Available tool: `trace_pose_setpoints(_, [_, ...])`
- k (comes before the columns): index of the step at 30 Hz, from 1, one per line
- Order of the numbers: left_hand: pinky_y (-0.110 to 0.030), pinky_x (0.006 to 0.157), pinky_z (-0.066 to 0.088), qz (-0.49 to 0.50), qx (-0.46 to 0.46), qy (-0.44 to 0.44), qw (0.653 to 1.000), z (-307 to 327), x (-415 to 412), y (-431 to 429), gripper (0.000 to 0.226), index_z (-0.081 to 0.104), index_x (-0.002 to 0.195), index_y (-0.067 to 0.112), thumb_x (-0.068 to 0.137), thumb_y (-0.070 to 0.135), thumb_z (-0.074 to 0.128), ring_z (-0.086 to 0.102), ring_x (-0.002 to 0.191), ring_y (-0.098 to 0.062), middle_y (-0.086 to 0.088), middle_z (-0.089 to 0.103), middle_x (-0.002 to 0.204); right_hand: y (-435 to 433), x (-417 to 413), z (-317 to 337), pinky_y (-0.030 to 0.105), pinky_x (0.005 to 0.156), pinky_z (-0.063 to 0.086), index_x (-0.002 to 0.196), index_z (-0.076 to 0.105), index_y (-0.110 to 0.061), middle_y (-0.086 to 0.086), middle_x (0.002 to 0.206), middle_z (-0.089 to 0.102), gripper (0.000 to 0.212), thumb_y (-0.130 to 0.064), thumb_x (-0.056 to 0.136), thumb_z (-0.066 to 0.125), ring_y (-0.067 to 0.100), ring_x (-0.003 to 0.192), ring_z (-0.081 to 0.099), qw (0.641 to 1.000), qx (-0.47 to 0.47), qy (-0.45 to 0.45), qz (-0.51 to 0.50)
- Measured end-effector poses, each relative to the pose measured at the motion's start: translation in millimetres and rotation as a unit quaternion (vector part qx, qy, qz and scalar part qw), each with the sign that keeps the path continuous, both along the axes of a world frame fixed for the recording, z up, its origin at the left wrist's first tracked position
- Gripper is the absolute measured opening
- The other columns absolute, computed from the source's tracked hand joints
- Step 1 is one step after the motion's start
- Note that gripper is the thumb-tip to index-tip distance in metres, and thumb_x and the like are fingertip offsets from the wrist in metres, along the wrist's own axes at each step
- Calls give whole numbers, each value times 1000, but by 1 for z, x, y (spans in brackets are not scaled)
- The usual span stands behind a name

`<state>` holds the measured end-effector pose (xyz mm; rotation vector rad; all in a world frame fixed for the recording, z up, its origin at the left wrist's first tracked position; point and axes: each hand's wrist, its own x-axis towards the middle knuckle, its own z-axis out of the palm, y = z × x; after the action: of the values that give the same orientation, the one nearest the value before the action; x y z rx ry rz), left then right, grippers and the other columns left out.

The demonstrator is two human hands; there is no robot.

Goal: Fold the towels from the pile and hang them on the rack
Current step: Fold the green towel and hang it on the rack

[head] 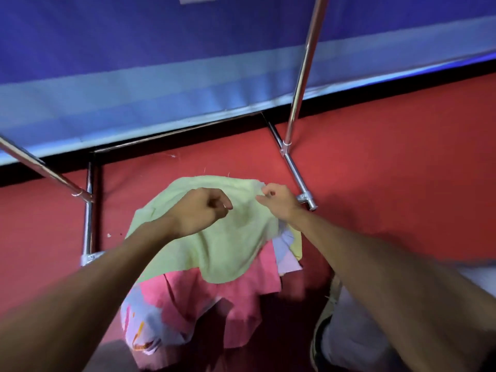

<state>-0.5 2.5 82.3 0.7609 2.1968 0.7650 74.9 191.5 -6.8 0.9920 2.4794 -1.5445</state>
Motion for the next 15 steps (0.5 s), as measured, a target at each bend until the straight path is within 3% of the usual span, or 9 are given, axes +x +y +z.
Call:
trace_pose_setpoints(3, [-37, 84, 52, 35, 53, 20, 998, 50, -1, -20, 13, 69, 81, 23, 78, 14, 59, 67, 88, -27, -10, 71, 82, -14, -13, 57, 24, 67, 39, 75, 64, -20, 0, 78, 61, 12, -13, 80, 71, 12, 74, 52, 997, 33, 42, 61])
trace_pose_setpoints(5, [-35, 84, 51, 47, 73, 42, 995, 82, 1, -35, 13, 68, 77, 26, 72, 21, 58, 68, 84, -22, -3, 71, 79, -24, -23, 100, 21, 65, 40, 84, 73, -19, -2, 78, 65, 7, -15, 78, 72, 9, 75, 56, 991, 73, 49, 105])
trace_pose_setpoints(7, [-26, 77, 51, 82, 130, 49, 987, 109, 3, -46, 14, 68, 77, 21, 80, 9, 61, 65, 75, -13, -1, 69, 76, -35, -31, 141, 19, 63, 42, 88, 76, -18, -2, 82, 70, 10, -17, 79, 71, 5, 75, 57, 979, 115, 50, 163])
trace_pose_setpoints(9, [-17, 71, 49, 165, 229, 18, 959, 136, 8, -53, 21, 68, 80, 12, 86, -4, 55, 62, 70, -9, -5, 68, 74, -48, -34, 179, 22, 68, 46, 89, 76, -17, 3, 88, 74, 12, -15, 81, 69, 5, 75, 59, 961, 138, 69, 231])
trace_pose_setpoints(11, [-21, 72, 47, 238, 294, -4, 925, 154, 9, -60, 22, 68, 83, 10, 88, -3, 51, 62, 72, -13, -6, 68, 74, -62, -35, 213, 24, 75, 48, 97, 76, -13, 4, 94, 74, 17, -11, 83, 66, 6, 79, 59, 938, 165, 92, 290])
trace_pose_setpoints(13, [-25, 75, 46, 272, 294, 7, 916, 162, 7, -67, 20, 68, 84, 12, 87, 1, 52, 62, 72, -14, -4, 69, 76, -73, -37, 239, 21, 80, 47, 106, 74, -12, 1, 100, 73, 24, -10, 83, 66, 4, 86, 60, 922, 191, 114, 318])
trace_pose_setpoints(15, [-25, 72, 46, 295, 277, 3, 914, 165, 7, -75, 20, 68, 83, 13, 87, 2, 53, 62, 67, -11, -5, 69, 80, -82, -35, 253, 7, 74, 42, 106, 74, -14, -4, 98, 72, 26, -8, 82, 67, -5, 85, 57, 914, 198, 142, 325])
